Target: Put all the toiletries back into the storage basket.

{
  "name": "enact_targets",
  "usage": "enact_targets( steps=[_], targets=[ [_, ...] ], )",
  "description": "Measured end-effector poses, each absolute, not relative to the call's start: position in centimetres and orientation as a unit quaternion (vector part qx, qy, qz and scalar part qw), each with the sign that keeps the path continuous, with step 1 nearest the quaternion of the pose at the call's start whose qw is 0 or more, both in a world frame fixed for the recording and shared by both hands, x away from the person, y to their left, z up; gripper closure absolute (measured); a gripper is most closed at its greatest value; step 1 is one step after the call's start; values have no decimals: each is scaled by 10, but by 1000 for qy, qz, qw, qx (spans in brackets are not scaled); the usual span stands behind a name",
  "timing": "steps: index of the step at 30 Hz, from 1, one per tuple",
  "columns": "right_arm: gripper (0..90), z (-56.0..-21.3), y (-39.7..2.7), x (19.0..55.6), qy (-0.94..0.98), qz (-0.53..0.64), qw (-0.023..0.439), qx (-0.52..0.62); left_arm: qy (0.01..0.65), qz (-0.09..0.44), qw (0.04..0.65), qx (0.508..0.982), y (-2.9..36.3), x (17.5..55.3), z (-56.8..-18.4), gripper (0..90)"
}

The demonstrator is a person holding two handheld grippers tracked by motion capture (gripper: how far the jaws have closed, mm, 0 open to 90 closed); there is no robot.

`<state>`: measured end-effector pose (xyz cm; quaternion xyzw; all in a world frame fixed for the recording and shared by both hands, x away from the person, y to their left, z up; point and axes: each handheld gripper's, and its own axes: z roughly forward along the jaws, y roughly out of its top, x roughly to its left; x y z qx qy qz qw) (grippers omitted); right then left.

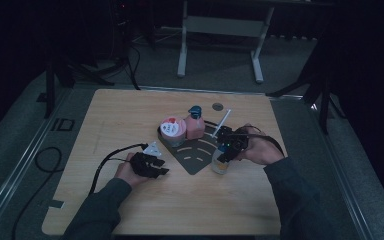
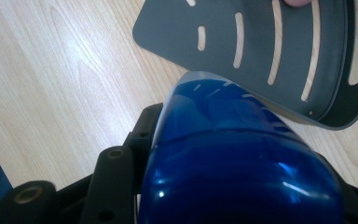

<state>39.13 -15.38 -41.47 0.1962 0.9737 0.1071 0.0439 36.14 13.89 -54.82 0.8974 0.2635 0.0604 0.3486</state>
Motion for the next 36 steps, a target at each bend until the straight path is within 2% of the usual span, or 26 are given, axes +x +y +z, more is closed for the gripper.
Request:
enact_targets(
  steps=[36],
  targets=[
    [545,-393,-112,399,971,150,50,180,262,61,346,899,139,362,-548,584]
  ],
)
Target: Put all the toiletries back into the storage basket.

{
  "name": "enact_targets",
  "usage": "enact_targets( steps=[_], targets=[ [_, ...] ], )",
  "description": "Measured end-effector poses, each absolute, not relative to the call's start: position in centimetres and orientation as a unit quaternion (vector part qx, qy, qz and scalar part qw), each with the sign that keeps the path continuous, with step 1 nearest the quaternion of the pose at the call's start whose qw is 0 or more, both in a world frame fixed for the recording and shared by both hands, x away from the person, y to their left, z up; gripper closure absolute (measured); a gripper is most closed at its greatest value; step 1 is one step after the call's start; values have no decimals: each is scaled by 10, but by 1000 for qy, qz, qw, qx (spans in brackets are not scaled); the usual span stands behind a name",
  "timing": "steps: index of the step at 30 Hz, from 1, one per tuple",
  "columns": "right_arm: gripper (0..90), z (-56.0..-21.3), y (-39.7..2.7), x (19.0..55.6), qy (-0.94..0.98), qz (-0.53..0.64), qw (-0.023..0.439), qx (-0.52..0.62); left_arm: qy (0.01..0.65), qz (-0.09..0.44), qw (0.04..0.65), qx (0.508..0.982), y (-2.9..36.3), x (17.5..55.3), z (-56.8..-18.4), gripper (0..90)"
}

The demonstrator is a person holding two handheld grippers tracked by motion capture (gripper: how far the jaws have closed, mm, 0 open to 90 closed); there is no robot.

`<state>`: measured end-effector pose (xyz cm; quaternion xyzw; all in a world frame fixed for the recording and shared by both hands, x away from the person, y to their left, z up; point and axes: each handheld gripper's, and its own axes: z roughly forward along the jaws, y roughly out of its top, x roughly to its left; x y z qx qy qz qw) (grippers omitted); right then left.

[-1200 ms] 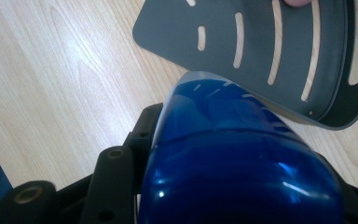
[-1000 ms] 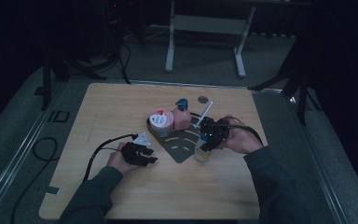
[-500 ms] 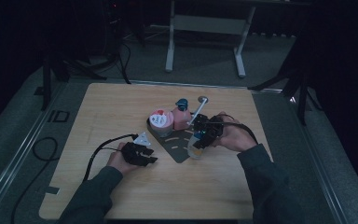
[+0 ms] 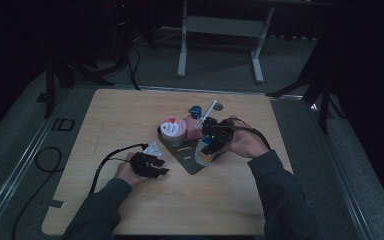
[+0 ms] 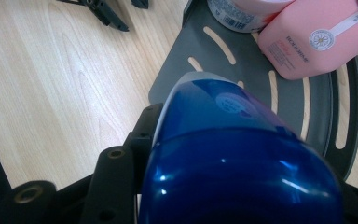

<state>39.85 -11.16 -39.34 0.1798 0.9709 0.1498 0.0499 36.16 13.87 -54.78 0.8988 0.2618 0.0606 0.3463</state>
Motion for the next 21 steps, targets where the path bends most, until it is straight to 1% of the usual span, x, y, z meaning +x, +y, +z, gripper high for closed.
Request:
enact_targets(
  steps=[21],
  targets=[
    [546,-390,-112,419,967,148,50,201,261,61,345,899,139,362,-548,585]
  ],
)
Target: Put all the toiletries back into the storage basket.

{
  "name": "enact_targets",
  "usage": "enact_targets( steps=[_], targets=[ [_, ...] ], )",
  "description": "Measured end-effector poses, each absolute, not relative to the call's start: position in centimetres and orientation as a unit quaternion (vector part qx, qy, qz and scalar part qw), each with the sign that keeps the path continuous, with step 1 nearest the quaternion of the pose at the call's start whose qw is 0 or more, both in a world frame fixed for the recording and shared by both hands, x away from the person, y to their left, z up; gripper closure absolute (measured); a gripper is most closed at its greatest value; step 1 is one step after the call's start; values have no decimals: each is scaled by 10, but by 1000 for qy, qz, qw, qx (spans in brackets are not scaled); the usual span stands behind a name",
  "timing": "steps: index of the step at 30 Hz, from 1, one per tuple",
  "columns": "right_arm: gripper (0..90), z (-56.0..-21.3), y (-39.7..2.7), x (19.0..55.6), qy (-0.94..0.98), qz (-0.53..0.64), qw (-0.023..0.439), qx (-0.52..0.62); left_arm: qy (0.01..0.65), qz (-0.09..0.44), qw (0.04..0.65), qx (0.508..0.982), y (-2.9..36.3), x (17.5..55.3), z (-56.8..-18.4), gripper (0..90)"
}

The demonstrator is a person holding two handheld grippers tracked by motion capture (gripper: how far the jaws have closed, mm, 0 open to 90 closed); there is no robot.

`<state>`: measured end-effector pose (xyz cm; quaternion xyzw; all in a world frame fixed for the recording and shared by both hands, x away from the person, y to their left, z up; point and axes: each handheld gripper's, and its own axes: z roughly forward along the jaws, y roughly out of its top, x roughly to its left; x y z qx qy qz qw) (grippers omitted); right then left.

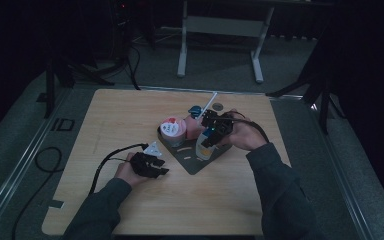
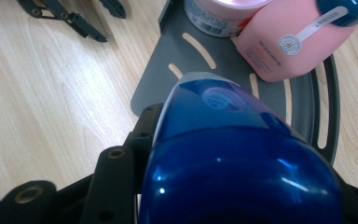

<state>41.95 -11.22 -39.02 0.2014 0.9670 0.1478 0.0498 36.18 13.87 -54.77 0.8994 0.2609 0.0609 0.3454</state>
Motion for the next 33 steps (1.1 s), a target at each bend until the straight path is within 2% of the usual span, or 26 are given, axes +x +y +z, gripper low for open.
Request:
enact_targets(
  steps=[18,33],
  targets=[
    [547,-390,-120,441,957,151,69,237,261,62,346,899,138,362,-548,585],
    [547,-398,-122,459,954,143,64,256,261,62,346,899,138,362,-548,586]
  ],
)
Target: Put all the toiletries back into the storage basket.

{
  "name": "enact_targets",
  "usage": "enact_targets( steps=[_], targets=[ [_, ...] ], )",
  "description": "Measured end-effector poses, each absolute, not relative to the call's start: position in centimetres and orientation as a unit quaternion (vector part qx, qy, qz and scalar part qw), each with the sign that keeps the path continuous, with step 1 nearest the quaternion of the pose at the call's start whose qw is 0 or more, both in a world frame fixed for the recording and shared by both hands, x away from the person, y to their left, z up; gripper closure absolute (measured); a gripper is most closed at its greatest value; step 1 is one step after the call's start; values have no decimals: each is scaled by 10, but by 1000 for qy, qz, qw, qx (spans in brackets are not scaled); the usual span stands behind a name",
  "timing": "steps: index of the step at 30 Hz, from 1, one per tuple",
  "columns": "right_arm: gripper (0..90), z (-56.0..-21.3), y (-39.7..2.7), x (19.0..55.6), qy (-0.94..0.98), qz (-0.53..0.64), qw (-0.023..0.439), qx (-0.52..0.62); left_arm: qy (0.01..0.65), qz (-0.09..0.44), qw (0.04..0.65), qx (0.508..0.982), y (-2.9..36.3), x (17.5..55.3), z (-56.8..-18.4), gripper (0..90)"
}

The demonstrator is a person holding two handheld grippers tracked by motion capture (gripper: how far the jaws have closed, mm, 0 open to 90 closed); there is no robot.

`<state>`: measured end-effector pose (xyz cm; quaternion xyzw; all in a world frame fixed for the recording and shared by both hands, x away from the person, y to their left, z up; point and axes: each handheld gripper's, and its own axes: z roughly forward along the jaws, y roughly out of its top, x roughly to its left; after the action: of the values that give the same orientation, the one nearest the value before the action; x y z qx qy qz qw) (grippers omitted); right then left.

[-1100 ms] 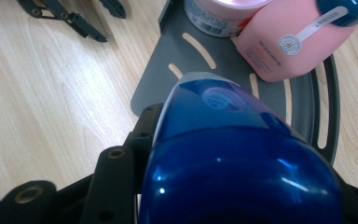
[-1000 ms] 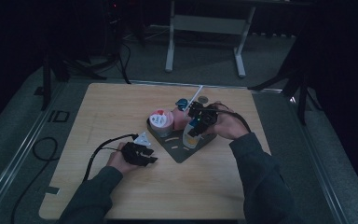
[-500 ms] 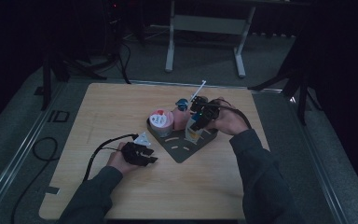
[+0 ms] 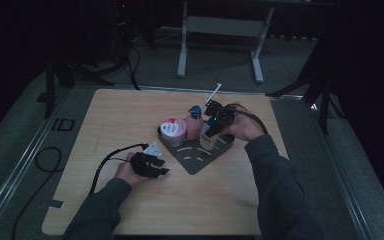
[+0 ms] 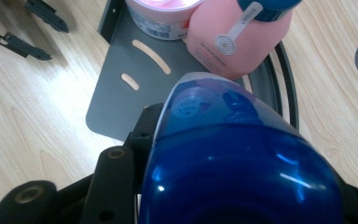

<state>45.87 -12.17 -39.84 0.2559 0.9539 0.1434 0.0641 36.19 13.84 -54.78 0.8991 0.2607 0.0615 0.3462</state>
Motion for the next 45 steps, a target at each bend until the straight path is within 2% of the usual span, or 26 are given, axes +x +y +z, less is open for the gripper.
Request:
enact_targets(
  steps=[45],
  targets=[
    [547,-410,-136,499,937,128,81,316,261,61,346,899,139,362,-548,586]
  ],
)
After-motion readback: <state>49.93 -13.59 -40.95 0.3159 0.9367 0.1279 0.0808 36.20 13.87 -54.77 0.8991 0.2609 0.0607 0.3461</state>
